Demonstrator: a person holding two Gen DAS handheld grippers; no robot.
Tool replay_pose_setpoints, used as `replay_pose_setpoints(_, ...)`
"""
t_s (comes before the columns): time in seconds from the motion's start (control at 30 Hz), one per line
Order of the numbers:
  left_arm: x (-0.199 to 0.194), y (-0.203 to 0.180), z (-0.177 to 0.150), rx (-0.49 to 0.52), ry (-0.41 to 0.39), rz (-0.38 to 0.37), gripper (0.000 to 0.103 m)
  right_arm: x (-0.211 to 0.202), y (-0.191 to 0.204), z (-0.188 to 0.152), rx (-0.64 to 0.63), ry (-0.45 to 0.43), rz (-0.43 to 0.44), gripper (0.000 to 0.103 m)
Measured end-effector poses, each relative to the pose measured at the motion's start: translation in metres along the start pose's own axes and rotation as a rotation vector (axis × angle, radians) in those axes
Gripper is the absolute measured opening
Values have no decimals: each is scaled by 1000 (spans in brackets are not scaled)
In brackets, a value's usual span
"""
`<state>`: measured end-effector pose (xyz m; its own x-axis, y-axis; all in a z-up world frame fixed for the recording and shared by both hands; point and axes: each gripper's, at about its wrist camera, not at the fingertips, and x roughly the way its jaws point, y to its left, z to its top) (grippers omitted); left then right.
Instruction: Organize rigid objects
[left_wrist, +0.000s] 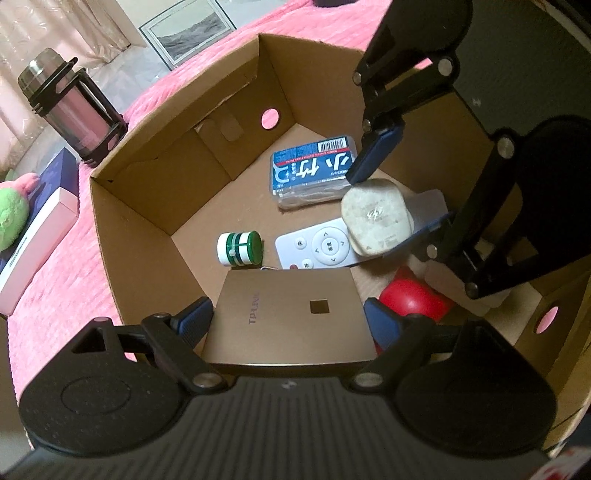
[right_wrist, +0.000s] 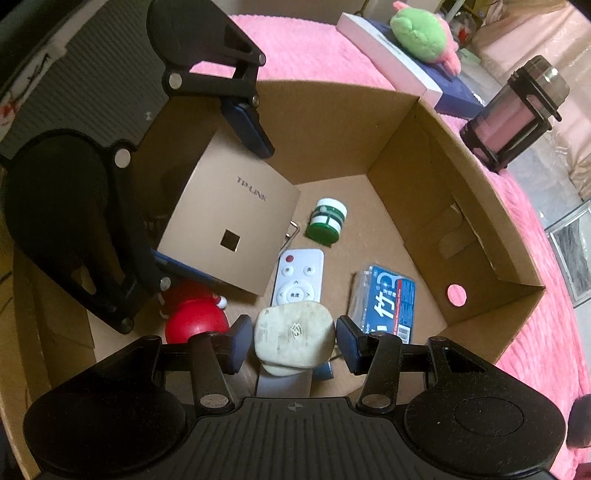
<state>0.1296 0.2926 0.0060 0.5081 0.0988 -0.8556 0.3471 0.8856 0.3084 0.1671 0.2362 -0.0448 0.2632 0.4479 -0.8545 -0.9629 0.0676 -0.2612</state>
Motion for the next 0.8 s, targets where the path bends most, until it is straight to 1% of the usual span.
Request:
replay_pose_setpoints(0.2,-8,2,-4,-47,-26,-14,86,-15,4,-2,7,-36,-10,47)
replay_pose_setpoints(0.43,-26,-3,-10,-85,-60,-1,86,-50,7,-10,55,-105,-45,47)
replay_pose_setpoints(0.67,-67,-9,-18,-158,-147,31,86,-100,13,-26,177,-218,-89,47)
replay_pose_setpoints(0.8,-96,-16,-24,-226,-212,50,86,-130,21,-42,292,-298,-95,47)
